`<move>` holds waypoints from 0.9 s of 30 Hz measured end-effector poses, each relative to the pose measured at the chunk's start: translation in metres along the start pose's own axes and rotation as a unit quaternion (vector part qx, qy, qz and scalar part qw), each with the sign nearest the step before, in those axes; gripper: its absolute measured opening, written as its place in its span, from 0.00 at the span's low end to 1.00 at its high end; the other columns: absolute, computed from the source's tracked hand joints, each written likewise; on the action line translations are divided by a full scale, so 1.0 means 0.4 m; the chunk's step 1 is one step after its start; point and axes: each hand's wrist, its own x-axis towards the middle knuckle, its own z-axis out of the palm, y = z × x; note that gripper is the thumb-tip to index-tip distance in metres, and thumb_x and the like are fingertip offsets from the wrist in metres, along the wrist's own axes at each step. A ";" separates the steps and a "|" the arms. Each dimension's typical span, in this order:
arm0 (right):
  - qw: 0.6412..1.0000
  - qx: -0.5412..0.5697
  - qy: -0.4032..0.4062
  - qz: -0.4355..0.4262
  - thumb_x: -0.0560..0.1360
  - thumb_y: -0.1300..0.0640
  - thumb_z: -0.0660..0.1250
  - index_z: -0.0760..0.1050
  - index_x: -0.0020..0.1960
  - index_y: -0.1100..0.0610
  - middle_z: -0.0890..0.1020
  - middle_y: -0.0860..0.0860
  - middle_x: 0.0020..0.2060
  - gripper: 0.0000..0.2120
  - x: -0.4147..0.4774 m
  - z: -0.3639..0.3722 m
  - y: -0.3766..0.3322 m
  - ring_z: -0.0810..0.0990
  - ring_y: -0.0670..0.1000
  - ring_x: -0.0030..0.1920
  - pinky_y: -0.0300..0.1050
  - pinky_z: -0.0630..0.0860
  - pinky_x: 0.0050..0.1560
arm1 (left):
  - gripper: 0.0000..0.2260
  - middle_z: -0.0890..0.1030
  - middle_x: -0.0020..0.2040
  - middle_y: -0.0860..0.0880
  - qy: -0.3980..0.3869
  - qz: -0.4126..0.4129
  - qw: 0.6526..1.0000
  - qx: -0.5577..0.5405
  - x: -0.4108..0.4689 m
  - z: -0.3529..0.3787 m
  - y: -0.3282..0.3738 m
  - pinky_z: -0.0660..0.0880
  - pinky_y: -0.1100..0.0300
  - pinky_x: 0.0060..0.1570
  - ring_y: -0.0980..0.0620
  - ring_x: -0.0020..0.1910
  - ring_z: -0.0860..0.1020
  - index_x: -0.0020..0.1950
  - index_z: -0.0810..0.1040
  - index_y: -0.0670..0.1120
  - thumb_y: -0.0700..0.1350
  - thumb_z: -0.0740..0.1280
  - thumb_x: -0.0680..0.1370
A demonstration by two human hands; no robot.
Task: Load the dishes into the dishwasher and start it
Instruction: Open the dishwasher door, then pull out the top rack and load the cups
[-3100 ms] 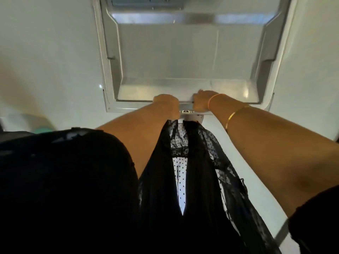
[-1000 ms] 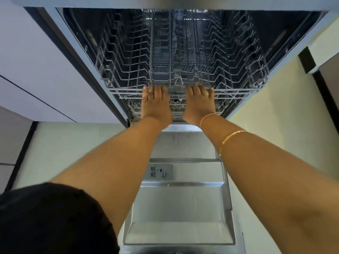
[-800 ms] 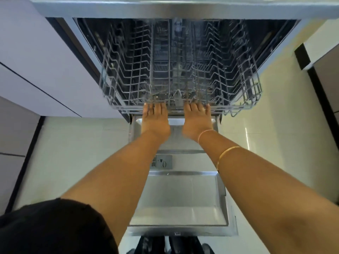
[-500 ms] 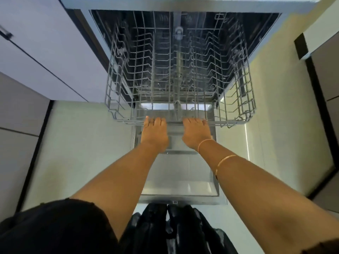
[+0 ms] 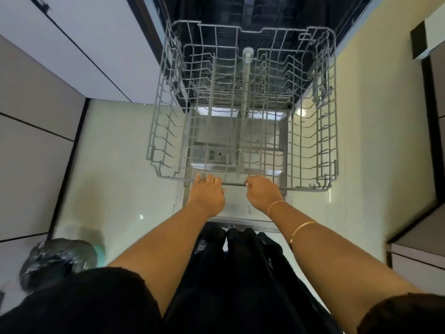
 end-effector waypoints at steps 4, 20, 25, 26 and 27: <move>1.000 0.002 -0.021 0.003 0.78 0.60 0.54 0.76 0.58 0.57 0.78 0.56 0.57 0.14 0.003 -0.012 -0.003 0.76 0.58 0.56 0.50 0.72 0.57 | 0.19 0.67 0.70 0.40 -0.023 -0.009 1.000 -0.010 -0.003 -0.022 0.004 0.48 0.46 0.74 0.42 0.70 0.64 0.70 0.63 0.40 0.48 0.49 0.82; 0.985 -0.130 -0.017 -0.109 0.81 0.55 0.52 0.66 0.65 0.58 0.71 0.58 0.63 0.15 0.046 -0.248 -0.249 0.71 0.60 0.62 0.55 0.70 0.59 | 0.29 0.52 0.77 0.43 0.071 -0.083 0.993 -0.051 -0.072 -0.298 -0.078 0.44 0.47 0.75 0.43 0.76 0.47 0.77 0.46 0.41 0.42 0.56 0.79; 0.971 -0.155 0.051 -0.174 0.82 0.55 0.52 0.65 0.68 0.60 0.71 0.59 0.64 0.17 0.064 -0.334 -0.428 0.70 0.61 0.63 0.55 0.69 0.60 | 0.29 0.56 0.76 0.42 0.145 -0.109 0.980 -0.080 -0.115 -0.404 -0.215 0.46 0.46 0.74 0.42 0.76 0.50 0.76 0.48 0.41 0.42 0.58 0.78; 0.968 -0.155 0.069 -0.185 0.81 0.55 0.52 0.65 0.68 0.59 0.71 0.58 0.64 0.17 0.069 -0.343 -0.471 0.70 0.60 0.63 0.55 0.69 0.61 | 0.29 0.57 0.76 0.42 0.156 -0.114 0.977 -0.086 -0.121 -0.419 -0.246 0.46 0.46 0.74 0.42 0.76 0.51 0.76 0.49 0.41 0.41 0.57 0.78; 0.966 -0.151 0.088 -0.193 0.81 0.55 0.52 0.65 0.68 0.59 0.71 0.58 0.64 0.17 0.076 -0.350 -0.515 0.70 0.60 0.64 0.55 0.69 0.62 | 0.28 0.58 0.76 0.42 0.167 -0.115 0.975 -0.091 -0.125 -0.434 -0.280 0.46 0.45 0.74 0.42 0.76 0.51 0.76 0.50 0.41 0.41 0.56 0.78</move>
